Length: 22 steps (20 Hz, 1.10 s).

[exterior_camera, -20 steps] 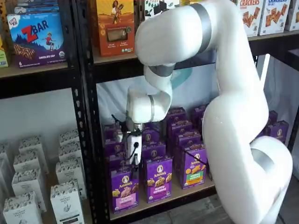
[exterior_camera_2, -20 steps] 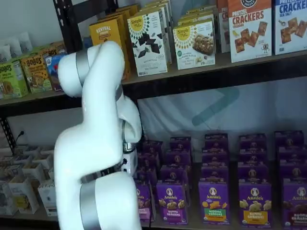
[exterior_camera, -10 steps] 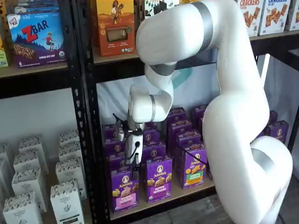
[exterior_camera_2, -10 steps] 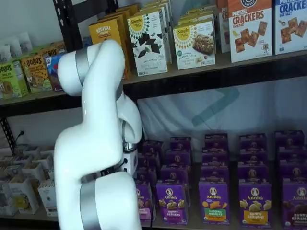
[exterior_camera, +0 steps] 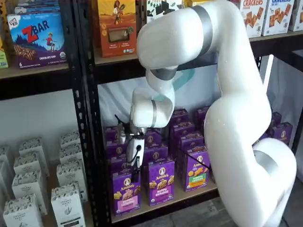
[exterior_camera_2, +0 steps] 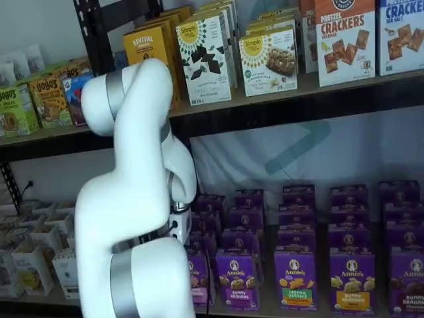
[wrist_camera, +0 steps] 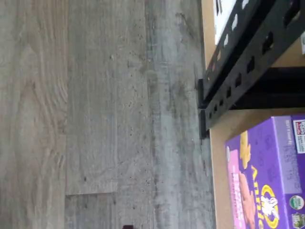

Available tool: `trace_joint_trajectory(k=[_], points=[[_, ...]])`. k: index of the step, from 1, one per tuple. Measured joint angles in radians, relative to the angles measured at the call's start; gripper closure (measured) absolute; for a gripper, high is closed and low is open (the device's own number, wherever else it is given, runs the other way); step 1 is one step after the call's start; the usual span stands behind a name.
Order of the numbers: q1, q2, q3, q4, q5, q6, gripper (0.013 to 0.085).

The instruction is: Pick up the purple box with a pink patch in the middle, on the bottom shelf, the first box from the left

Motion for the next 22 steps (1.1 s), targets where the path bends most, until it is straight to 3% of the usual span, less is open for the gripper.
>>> trace_joint_trajectory(k=[12, 22], points=[[-0.010, 0.093, -0.082, 0.017, -0.034, -0.028, 0.0130], [-0.033, 0.149, -0.151, 0.062, -0.023, -0.089, 0.0130]])
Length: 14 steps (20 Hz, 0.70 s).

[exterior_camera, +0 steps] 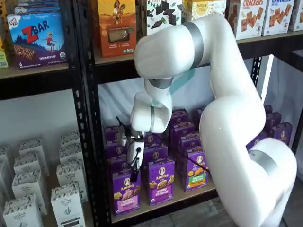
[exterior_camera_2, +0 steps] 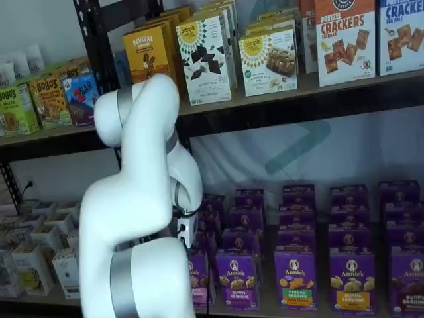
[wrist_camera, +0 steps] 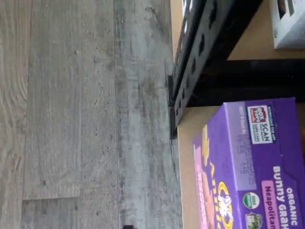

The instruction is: Pick up the purple box with a pink patch in the middle, on the bottom shelf, the first box from the left

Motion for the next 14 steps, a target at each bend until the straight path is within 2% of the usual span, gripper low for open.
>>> trace_joint_trajectory(k=[14], points=[[-0.027, 0.066, -0.082, -0.016, 0.009, -0.009, 0.0130]])
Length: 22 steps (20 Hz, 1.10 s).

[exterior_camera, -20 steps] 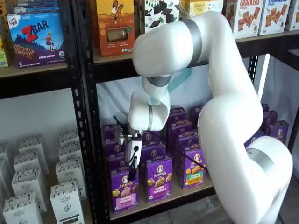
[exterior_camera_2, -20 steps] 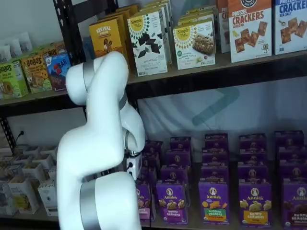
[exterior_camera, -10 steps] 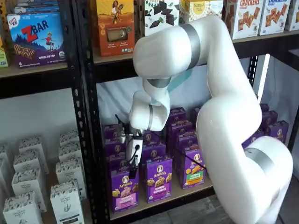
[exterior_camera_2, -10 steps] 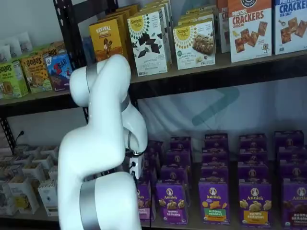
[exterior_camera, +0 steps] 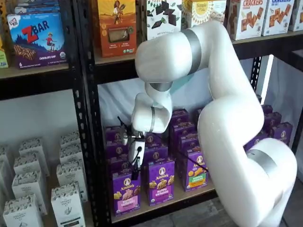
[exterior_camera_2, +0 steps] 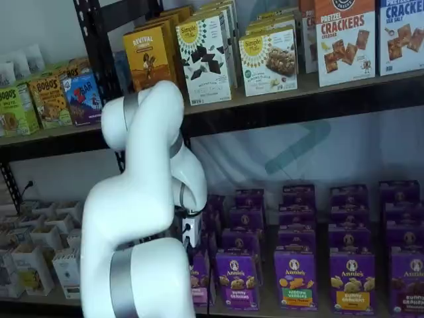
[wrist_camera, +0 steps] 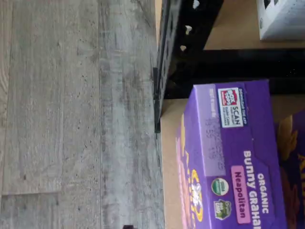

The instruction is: Pick up the purple box with a pink patch in the middle, on the bottom shelf, the first box from the left

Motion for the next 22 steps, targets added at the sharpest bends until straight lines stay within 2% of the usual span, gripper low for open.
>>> trace_joint_trajectory(k=[13, 22], points=[[-0.012, 0.049, -0.054, -0.050, 0.003, 0.034, 0.0130], [-0.012, 0.077, -0.081, -0.096, 0.004, 0.075, 0.0130]])
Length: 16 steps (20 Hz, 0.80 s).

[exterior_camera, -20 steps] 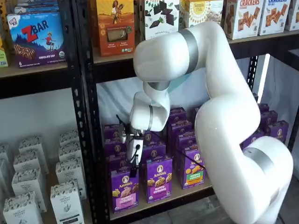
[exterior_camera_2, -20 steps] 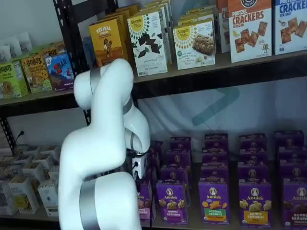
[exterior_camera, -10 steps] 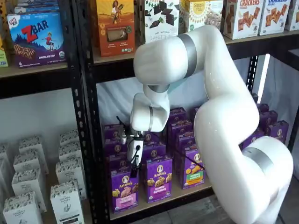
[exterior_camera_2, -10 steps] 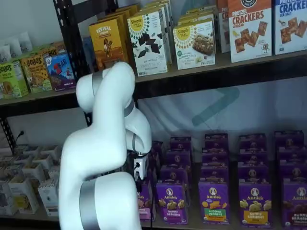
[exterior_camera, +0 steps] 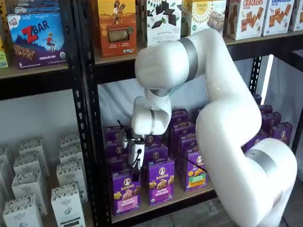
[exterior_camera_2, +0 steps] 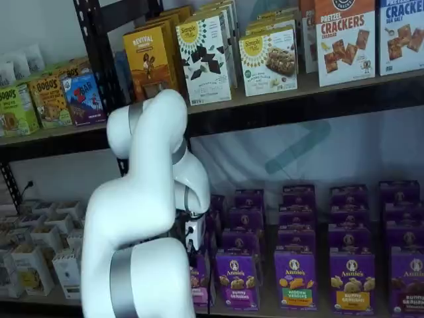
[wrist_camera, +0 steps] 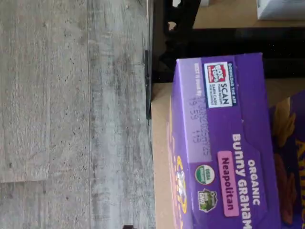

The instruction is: Pick up the purple box with a pink patch in the middle, on the bottom shelf, the first box from the left

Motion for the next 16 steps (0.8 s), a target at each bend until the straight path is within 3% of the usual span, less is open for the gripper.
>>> trace_joint_trajectory(k=[16], points=[[0.012, 0.052, -0.048, -0.063, 0.015, 0.068, 0.0130]])
